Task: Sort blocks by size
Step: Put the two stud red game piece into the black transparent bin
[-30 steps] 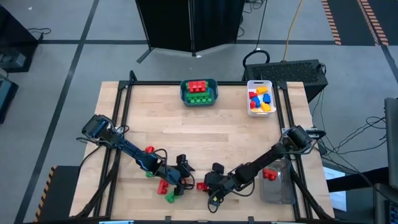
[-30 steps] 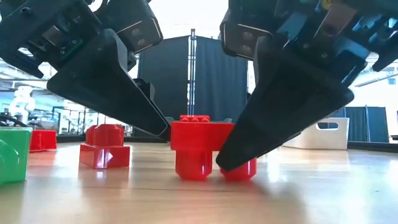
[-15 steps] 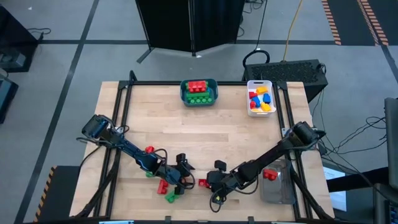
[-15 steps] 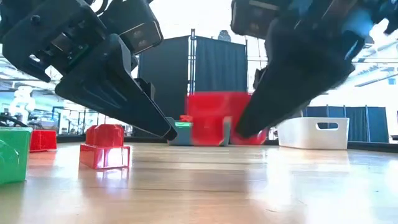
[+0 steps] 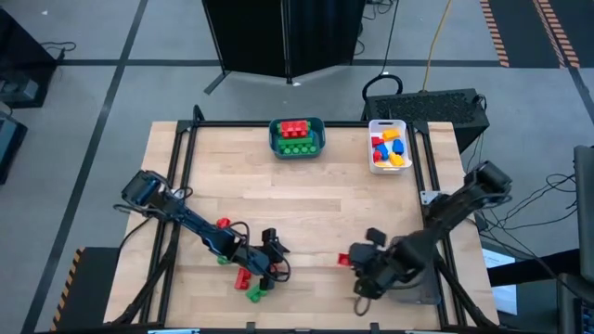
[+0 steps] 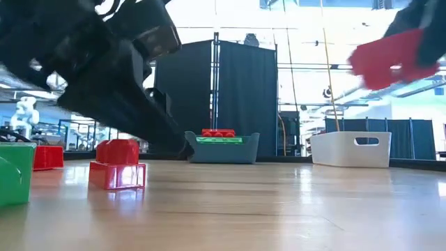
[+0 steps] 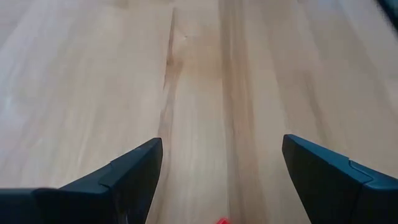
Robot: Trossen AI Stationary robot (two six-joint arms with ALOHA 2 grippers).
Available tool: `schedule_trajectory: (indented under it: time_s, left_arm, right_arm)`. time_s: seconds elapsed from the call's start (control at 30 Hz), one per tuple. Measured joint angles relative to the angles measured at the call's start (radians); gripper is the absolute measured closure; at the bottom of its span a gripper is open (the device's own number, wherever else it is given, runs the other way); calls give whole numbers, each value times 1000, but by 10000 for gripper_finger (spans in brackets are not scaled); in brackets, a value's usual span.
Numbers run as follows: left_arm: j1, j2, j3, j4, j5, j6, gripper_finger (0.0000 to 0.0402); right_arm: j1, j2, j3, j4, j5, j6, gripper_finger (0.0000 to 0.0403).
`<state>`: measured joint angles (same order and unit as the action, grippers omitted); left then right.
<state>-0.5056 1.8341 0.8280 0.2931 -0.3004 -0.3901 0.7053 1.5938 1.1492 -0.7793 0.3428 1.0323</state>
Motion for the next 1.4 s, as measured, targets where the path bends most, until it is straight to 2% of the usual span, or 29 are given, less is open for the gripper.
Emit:
schedule_trajectory:
  time_s: [0.13,0.27,0.47,0.83,1.03,1.2,1.4]
  left_arm:
    - [-1,-52,2,-57,-28,-72,82]
    - [-8,-115,10,-168,-59,-102,82]
    - [-29,-144,11,-196,-68,-104,82]
    - [-48,-143,11,-226,-67,-117,82]
    - [-53,-143,11,-234,-66,-127,82]
    - [-53,-143,11,-239,-38,-127,82]
    - [-53,-143,11,-261,-34,-102,82]
  right_arm:
    - [67,-80,1,-135,6,141,286]
    - [132,-130,1,-274,65,317,286]
    - [226,-136,1,-484,6,534,285]
    - [383,-133,1,-626,-12,838,284]
    - [444,-133,-44,-616,-112,973,284]
    - [466,-133,-155,-490,-232,1029,284]
    - [468,-133,-233,-308,-240,1027,270]
